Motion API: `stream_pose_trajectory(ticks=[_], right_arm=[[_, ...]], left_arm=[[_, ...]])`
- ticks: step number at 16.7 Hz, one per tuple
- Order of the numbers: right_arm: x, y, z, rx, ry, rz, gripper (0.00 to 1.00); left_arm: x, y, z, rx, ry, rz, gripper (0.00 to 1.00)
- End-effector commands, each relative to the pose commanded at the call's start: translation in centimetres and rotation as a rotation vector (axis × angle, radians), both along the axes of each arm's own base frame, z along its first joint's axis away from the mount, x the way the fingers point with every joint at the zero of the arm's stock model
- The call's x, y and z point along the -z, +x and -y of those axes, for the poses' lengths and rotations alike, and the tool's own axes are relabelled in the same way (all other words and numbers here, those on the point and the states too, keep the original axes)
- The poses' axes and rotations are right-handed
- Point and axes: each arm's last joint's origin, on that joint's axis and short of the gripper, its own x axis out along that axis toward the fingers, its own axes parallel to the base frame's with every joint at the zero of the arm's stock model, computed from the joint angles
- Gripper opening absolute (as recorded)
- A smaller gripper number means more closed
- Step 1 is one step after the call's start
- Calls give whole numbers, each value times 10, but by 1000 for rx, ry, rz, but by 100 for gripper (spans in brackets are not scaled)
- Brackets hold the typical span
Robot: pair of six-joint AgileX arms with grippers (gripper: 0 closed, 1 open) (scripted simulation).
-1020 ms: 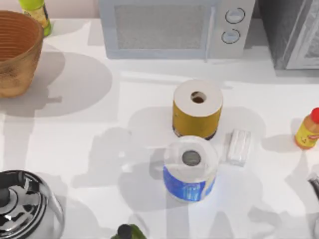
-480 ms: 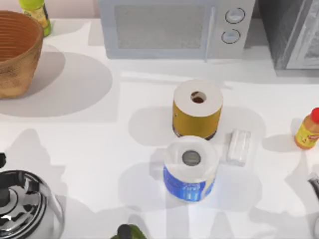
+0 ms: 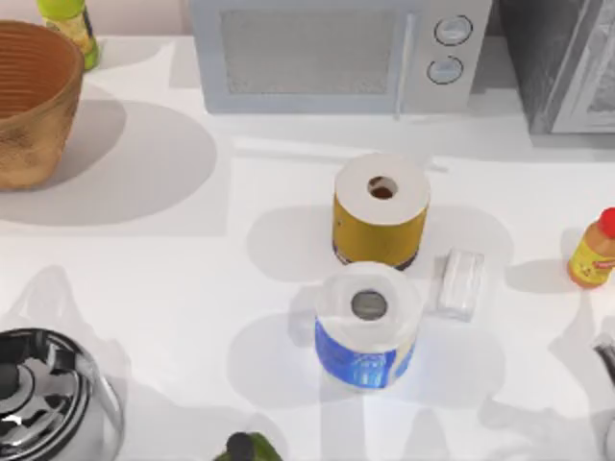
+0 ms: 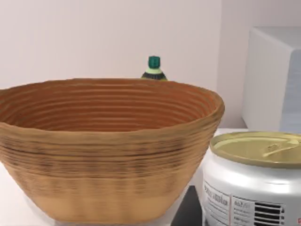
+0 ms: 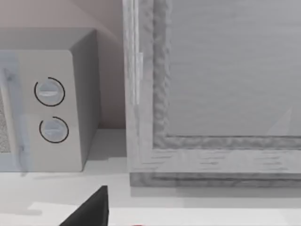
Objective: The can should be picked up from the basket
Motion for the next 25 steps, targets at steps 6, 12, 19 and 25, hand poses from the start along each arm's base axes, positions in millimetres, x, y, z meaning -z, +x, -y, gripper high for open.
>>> stream_pose_trajectory(ticks=[6, 12, 19, 25], right_arm=[[0, 0, 0, 0, 0, 0, 100], [0, 0, 0, 0, 0, 0, 100], [0, 0, 0, 0, 0, 0, 100], [0, 0, 0, 0, 0, 0, 100]], left_arm=[[-10, 0, 0, 1, 0, 23, 0], [-50, 19, 2, 131, -8, 44, 0], [-86, 106, 21, 533, -13, 11, 0], [-45, 212, 52, 962, -14, -16, 0]])
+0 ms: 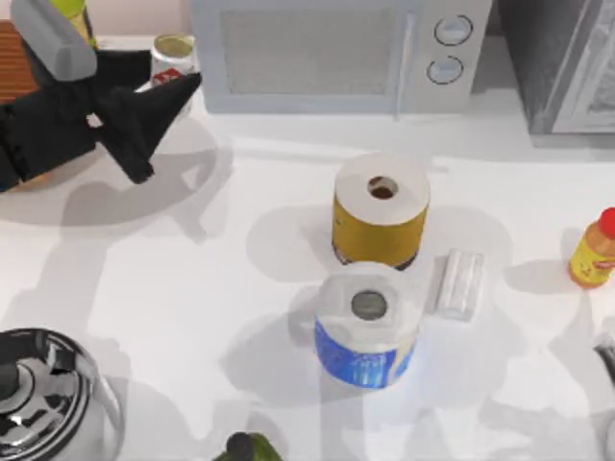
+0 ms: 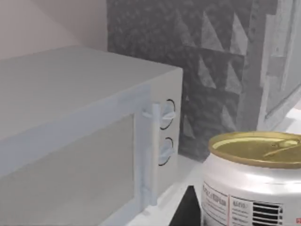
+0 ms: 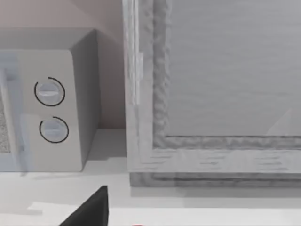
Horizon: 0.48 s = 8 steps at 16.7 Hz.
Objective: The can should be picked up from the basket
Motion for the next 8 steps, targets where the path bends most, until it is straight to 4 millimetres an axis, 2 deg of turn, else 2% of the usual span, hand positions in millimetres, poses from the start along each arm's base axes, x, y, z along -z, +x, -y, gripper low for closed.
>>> stream_pose_trajectory(ticks=[4, 8], right_arm=[[0, 0, 0, 0, 0, 0, 100], [0, 0, 0, 0, 0, 0, 100]], left_arm=[[65, 50, 23, 267, 1, -1, 0], [133, 72, 42, 480, 0, 8, 0]])
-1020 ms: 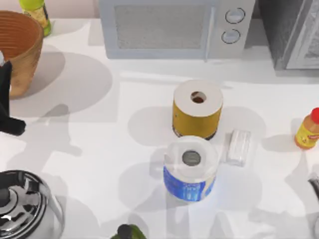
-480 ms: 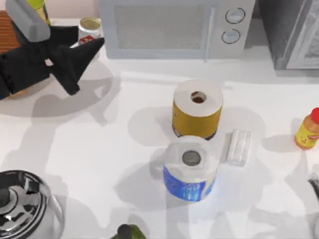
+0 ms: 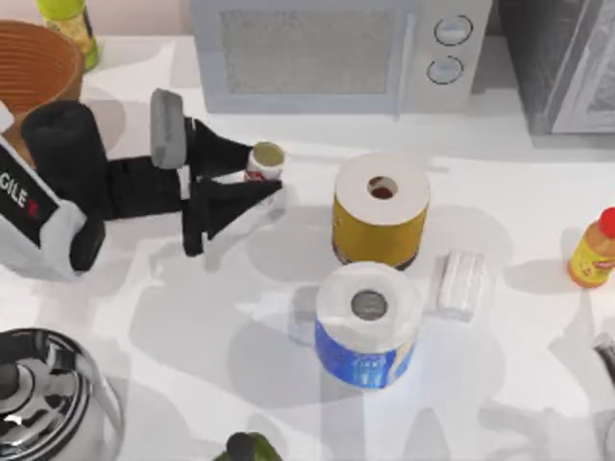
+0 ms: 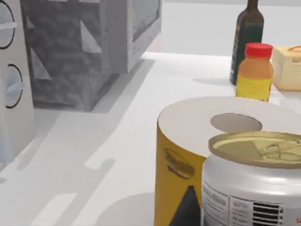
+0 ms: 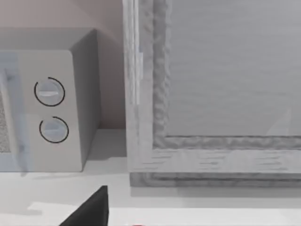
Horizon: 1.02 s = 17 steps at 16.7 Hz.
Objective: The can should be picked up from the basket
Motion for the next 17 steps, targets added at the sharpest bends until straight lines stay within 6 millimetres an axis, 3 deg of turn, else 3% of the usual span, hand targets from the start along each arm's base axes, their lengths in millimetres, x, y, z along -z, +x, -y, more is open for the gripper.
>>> stream_pose_trajectory(ticks=[3, 5, 11, 17], right_arm=[[0, 0, 0, 0, 0, 0, 100], [0, 0, 0, 0, 0, 0, 100], [0, 0, 0, 0, 0, 0, 100], [0, 0, 0, 0, 0, 0, 100]], left_arm=[[37, 4, 8, 105, -3, 8, 0], [51, 4, 10, 141, -4, 11, 0], [54, 4, 11, 149, -4, 12, 0], [54, 4, 11, 149, -4, 12, 45]])
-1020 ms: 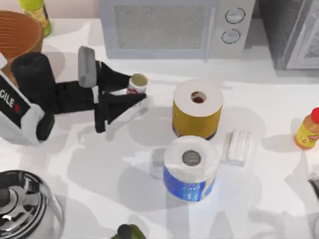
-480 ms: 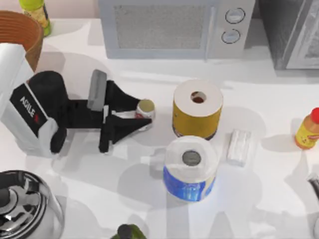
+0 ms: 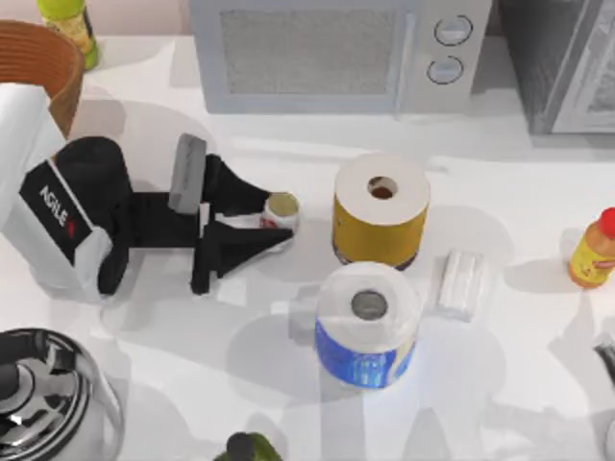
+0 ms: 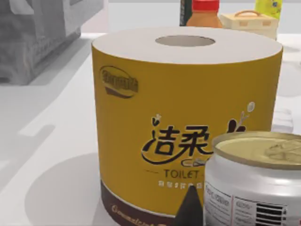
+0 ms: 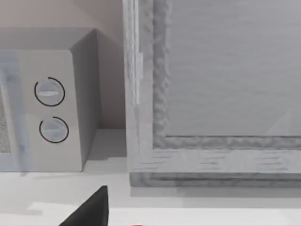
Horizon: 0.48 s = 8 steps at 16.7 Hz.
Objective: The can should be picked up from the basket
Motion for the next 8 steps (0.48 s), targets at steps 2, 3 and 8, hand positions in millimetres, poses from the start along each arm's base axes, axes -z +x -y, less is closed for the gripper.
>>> stream_pose_trajectory(ticks=[2, 3, 8], right_arm=[[0, 0, 0, 0, 0, 0, 100], [0, 0, 0, 0, 0, 0, 100], [0, 0, 0, 0, 0, 0, 100]], left_arm=[[0, 0, 0, 0, 0, 0, 60], [0, 0, 0, 0, 0, 0, 68], [0, 0, 0, 0, 0, 0, 100]])
